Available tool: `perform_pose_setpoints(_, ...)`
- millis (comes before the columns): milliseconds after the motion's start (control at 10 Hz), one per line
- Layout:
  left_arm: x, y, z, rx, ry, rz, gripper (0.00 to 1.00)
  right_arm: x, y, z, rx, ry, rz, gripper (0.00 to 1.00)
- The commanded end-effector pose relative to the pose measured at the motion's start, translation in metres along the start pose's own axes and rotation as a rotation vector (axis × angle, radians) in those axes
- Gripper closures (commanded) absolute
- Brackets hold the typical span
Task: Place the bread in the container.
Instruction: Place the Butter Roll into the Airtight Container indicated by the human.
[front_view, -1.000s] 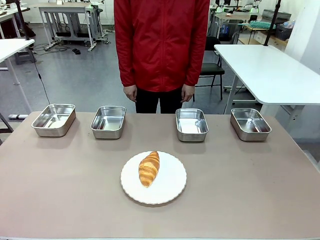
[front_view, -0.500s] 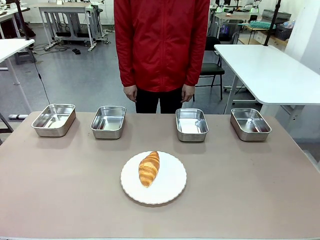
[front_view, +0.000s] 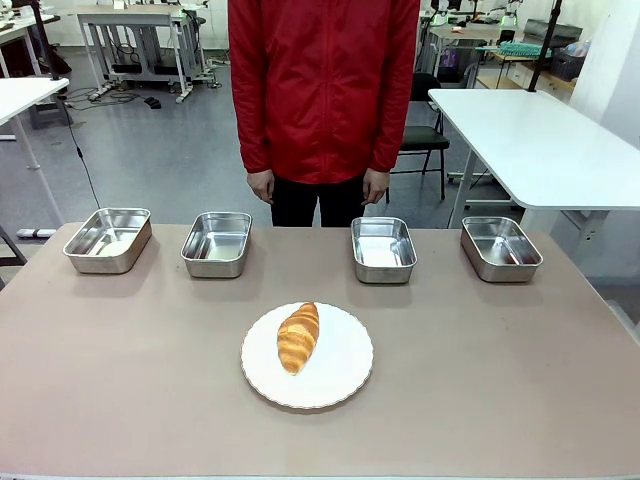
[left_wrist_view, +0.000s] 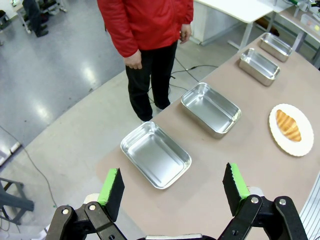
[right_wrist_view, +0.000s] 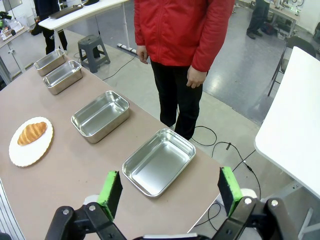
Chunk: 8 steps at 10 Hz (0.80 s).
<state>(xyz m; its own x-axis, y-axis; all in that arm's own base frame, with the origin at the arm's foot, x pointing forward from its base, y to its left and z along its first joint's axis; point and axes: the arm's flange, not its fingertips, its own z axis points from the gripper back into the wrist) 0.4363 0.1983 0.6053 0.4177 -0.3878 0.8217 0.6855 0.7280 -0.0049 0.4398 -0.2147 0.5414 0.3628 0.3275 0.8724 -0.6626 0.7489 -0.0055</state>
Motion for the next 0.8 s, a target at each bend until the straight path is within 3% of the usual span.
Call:
perform_pose_setpoints(0, -0.0007, -0.0003, 0.0002, 0.000, 0.000, -0.008, 0.00, 0.0006, 0.0004, 0.0006, -0.001, -0.003, 0.006, 0.00)
perform_pose_setpoints(700, -0.0007, -0.0003, 0.0002, 0.000, 0.000, -0.008, 0.00, 0.0006, 0.0004, 0.0006, -0.001, -0.003, 0.006, 0.00)
